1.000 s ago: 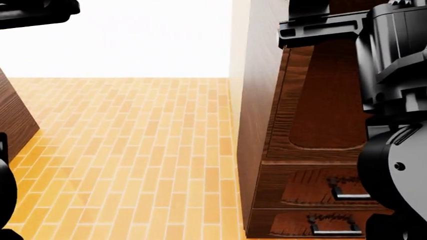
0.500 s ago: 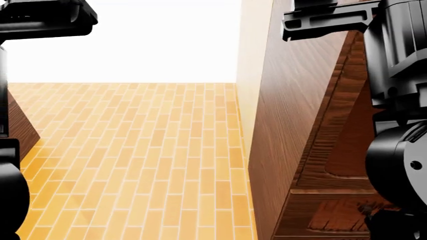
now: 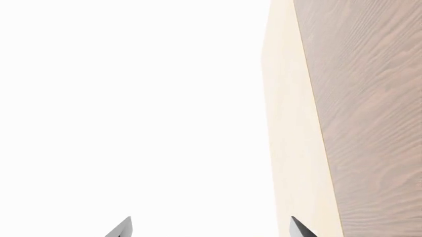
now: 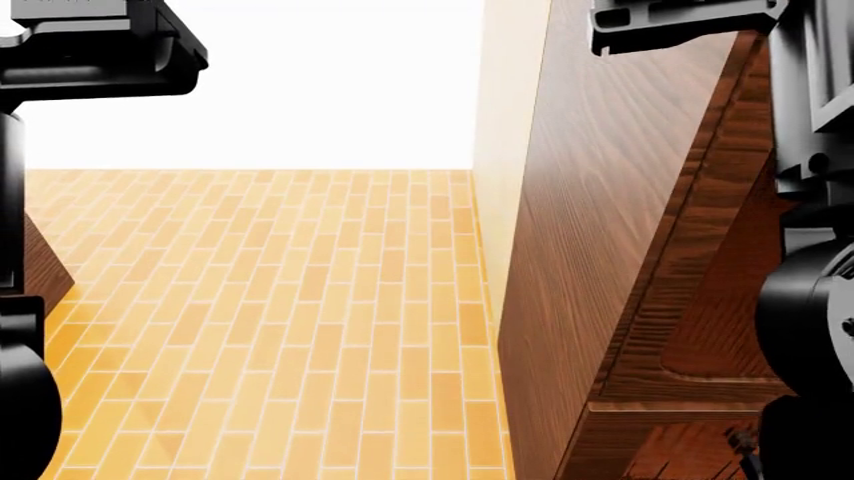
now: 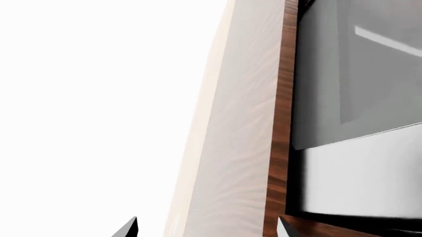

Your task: Close the microwave door

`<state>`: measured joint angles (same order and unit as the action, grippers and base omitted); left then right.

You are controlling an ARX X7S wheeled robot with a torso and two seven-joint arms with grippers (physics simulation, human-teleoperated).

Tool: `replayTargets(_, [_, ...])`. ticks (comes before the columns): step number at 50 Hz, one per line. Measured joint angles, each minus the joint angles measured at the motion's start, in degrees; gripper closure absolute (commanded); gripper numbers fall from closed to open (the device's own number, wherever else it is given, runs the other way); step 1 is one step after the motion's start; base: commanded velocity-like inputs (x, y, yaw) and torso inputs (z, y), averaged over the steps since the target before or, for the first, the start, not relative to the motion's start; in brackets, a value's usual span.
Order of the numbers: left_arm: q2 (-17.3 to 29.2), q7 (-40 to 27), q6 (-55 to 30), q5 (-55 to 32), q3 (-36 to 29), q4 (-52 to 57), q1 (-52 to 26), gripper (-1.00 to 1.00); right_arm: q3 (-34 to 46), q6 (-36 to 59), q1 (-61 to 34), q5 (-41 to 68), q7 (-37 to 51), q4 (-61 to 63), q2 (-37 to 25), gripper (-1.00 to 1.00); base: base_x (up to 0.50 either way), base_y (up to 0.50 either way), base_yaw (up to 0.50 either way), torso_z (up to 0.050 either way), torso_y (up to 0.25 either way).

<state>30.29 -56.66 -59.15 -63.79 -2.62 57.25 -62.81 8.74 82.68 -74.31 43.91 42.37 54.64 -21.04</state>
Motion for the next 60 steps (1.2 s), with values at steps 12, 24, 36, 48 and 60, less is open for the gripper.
replayTargets(12, [0.7, 0.5, 1.2, 0.6, -0.7, -0.2, 0.6, -1.0, 3.4, -0.3, -7.2, 0.0, -1.9, -5.9, -2.0, -1.0, 0.0, 0.0, 0.0, 0.0, 0.0])
replayTargets(24, [1.2, 0.8, 2.0, 1.0, -1.6, -0.6, 0.6, -1.0, 7.1, -3.8, -14.7, -2.1, -5.2, -14.2, -3.8, -1.0, 0.0, 0.0, 0.0, 0.0, 0.0])
replayTargets(36, [1.6, 1.1, 2.9, 1.6, -2.3, -0.9, 0.9, -1.0, 8.0, -4.8, -20.1, -3.4, -6.8, -19.0, -5.5, -1.0, 0.0, 0.0, 0.0, 0.0, 0.0])
replayTargets(48, [2.0, 1.1, 3.5, 2.0, -3.0, -1.0, 1.2, -1.0, 7.6, -4.9, -23.0, -4.1, -7.4, -21.1, -7.9, -1.0, 0.0, 0.0, 0.0, 0.0, 0.0])
replayTargets(60, [2.5, 1.3, 4.3, 2.4, -3.6, -1.0, 1.6, -1.0, 7.6, -6.5, -22.8, -5.0, -8.2, -22.7, -10.8, -1.0, 0.0, 0.0, 0.0, 0.0, 0.0])
